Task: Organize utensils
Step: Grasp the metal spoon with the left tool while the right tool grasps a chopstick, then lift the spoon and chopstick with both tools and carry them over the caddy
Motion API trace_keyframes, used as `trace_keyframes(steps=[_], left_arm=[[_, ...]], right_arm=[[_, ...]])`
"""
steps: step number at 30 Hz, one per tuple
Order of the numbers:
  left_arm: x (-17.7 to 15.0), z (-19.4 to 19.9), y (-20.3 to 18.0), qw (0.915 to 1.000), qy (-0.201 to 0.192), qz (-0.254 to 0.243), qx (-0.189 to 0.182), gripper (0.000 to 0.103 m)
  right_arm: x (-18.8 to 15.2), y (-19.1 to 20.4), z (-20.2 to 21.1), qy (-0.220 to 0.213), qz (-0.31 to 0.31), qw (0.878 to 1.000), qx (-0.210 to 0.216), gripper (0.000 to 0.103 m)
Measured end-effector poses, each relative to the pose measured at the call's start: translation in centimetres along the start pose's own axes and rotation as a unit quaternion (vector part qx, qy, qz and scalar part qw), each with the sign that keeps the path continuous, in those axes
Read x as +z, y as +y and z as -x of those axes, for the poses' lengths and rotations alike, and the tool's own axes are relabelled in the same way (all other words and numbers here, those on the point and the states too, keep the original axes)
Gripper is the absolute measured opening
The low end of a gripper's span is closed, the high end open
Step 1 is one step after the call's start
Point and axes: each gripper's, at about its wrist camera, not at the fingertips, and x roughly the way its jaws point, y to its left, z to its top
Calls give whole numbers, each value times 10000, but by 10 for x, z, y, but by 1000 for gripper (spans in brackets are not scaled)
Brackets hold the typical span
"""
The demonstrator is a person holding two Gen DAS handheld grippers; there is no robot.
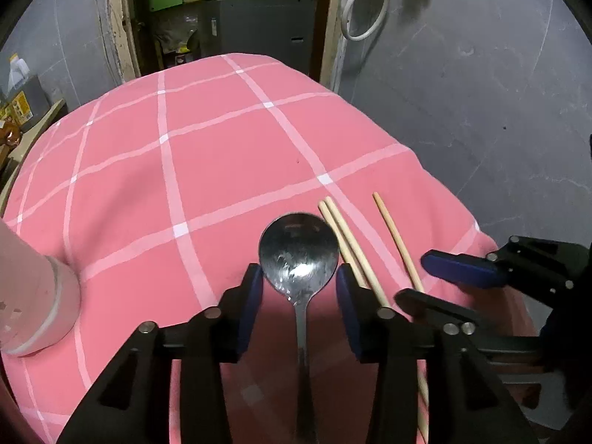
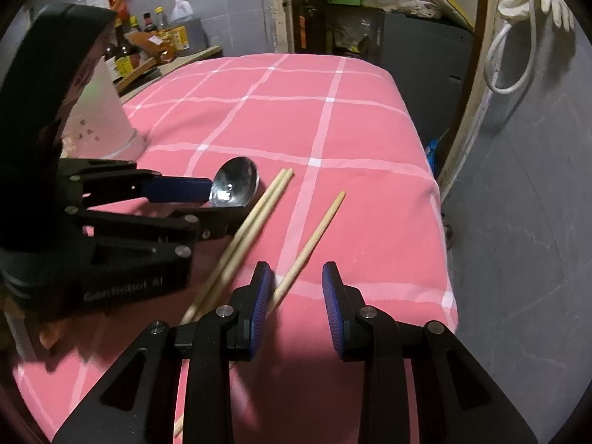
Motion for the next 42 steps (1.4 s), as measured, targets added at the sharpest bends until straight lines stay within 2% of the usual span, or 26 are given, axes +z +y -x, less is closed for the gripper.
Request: trace_keyframes(steps=[3,8,11,12,15,21,27,33,39,42], left_arm=[[2,0,-2,10000,-33,-56,-65,47],[5,-2,0,9999,-70,-59,-65,47],[6,-3,1,9999,-98,-40,-25,41],[6,-3,1,9999,-105,-35,17,38],[6,-2,1,9999,-115,17,-21,38],[0,7,9,9998,-160,149,-42,38],[-15,24,23,9984,-333,419,169,38],[-27,50,27,9957,-684,525,325,38],[-38,76,28,9907,-1128,595,480,38],[-41,88,28,9875,-1333,633,548,38]], right_arm=[[1,-2,-1,24,-33,10000,-4,26],[-1,-6,2,15,-77,10000,11,22],[-3,-7,4,15,-54,10000,-31,14],[-3,-8,4,21,-62,10000,-27,14],[0,-9,3,50,-112,9999,-41,14],[11,-20,-7,196,-598,9980,-5,13],[18,-23,-12,118,-973,9951,-101,11],[8,-23,-1,-278,-1208,9923,-62,3],[4,-6,23,-921,-953,9911,-98,3],[1,11,40,-1407,-651,9877,-219,3]])
